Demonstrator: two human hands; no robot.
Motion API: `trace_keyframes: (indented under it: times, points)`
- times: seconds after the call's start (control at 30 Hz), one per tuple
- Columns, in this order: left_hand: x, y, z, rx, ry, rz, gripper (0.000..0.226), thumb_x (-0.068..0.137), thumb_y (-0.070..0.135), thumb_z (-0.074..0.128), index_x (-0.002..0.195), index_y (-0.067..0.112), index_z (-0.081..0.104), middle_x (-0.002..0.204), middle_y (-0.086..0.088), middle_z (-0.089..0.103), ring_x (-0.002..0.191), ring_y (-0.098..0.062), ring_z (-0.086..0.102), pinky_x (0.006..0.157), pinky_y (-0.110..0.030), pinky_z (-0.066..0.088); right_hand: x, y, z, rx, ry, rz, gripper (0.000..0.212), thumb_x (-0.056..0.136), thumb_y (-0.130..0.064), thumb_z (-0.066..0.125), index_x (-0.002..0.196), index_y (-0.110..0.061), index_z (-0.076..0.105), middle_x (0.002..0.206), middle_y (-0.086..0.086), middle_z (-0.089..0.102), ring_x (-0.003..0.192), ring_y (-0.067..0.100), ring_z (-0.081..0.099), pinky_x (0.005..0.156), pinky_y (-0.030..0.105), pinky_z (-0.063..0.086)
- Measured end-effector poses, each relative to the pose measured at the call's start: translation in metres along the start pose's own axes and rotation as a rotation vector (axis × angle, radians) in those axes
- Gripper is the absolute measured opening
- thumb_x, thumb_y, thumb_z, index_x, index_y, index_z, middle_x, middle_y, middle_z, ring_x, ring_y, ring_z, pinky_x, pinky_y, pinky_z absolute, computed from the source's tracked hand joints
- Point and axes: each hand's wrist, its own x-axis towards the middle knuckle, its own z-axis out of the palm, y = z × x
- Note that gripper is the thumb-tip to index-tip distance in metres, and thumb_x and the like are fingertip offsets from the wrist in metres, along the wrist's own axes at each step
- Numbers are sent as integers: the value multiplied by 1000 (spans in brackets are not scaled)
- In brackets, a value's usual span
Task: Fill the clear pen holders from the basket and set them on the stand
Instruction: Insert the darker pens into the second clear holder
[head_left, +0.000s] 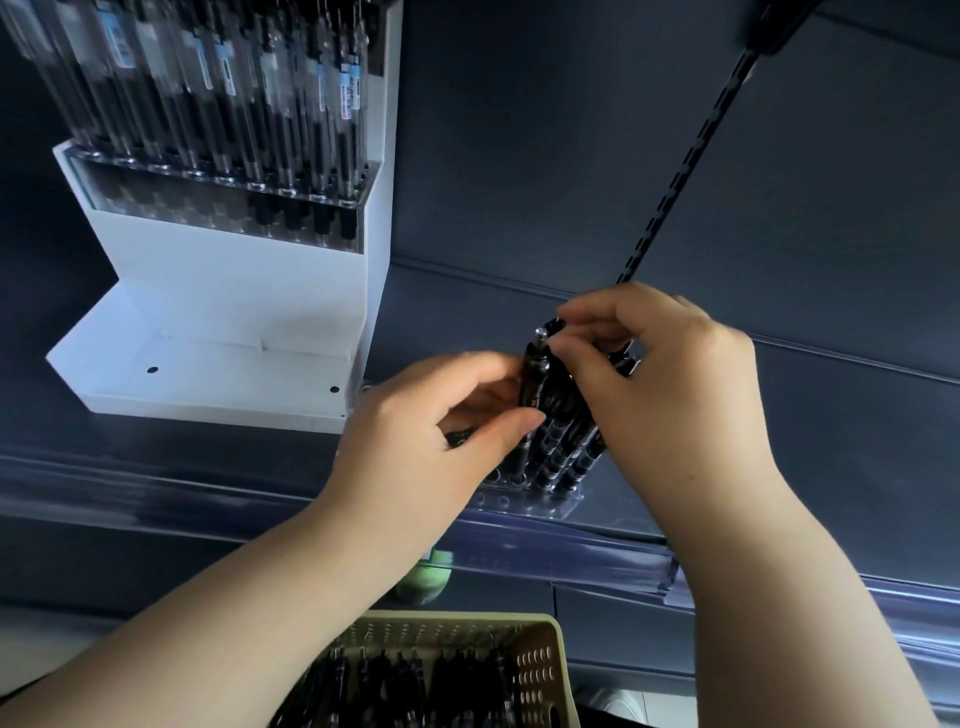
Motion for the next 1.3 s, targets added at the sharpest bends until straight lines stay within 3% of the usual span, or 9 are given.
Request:
trace_keyframes:
  times: [0.17, 0.33, 0.57, 0.67, 0.77, 0.8, 0.97, 1.17, 1.3]
  points:
    - [0, -4, 8, 42, -47, -54, 42, 71, 9, 78, 90, 41, 60, 83, 12, 69, 74, 1, 66, 74, -11, 51, 0, 2, -5, 12, 8, 6, 14, 76, -20, 73, 89, -24, 68, 71, -29, 54, 84, 11, 62, 82, 45, 48]
    - [-1, -10, 16, 118, -75, -128, 16, 73, 12, 77, 82, 22, 68, 80, 13, 68, 72, 0, 65, 69, -9, 51, -1, 3, -7, -4, 18, -16, 13, 77, -19, 71, 89, -23, 69, 71, -30, 51, 82, 13, 62, 81, 46, 48]
    - [0, -14, 18, 290, -135, -92, 10, 78, 27, 72, 83, 19, 68, 67, 23, 56, 75, 9, 57, 62, -2, 41, -3, 3, -9, -37, 22, -48, 13, 78, -16, 72, 91, -20, 69, 72, -23, 53, 81, 11, 61, 80, 45, 49]
    - [-1, -16, 16, 329, -162, -62, 15, 80, 30, 69, 87, 17, 68, 72, 21, 58, 79, 3, 59, 71, -10, 48, -3, 2, -13, -47, 24, -63, 13, 78, -17, 71, 91, -20, 69, 72, -26, 51, 82, 11, 59, 82, 40, 48]
    - [-3, -18, 12, 406, -189, -53, 23, 82, 36, 65, 98, 20, 67, 86, 14, 63, 81, 0, 59, 75, -15, 49, -6, 1, -18, -38, 52, -75, 13, 78, -13, 72, 91, -17, 70, 73, -19, 54, 80, 8, 57, 78, 13, 43]
    - [-5, -18, 9, 450, -202, -39, 26, 83, 38, 62, 103, 21, 65, 93, 11, 64, 85, -3, 60, 78, -19, 50, -8, 0, -19, -37, 65, -89, 14, 78, -12, 72, 91, -16, 70, 74, -15, 56, 80, 9, 58, 75, 10, 42]
    - [-24, -18, -9, 688, -230, 147, 32, 88, 26, 61, 115, 9, 62, 107, -6, 65, 97, -24, 62, 82, -35, 53, -35, -10, -22, -43, 95, -221, 14, 80, -9, 69, 94, -8, 70, 82, -2, 64, 81, 21, 61, 73, 27, 47]
    - [-60, -12, -24, 831, -305, 228, 30, 78, 13, 72, 105, 1, 67, 99, -11, 65, 91, -30, 64, 71, -39, 57, -85, -20, -6, -36, -137, -256, 11, 80, -10, 67, 90, -6, 70, 80, 4, 65, 77, 23, 60, 66, 33, 51]
    - [-99, -17, -26, 878, -387, 88, 30, 91, 27, 55, 118, 14, 59, 117, 1, 56, 109, -18, 53, 73, -33, 51, -121, -14, 15, -63, -460, -98, 16, 84, -12, 62, 99, -11, 68, 86, 6, 66, 86, 23, 56, 73, 36, 48]
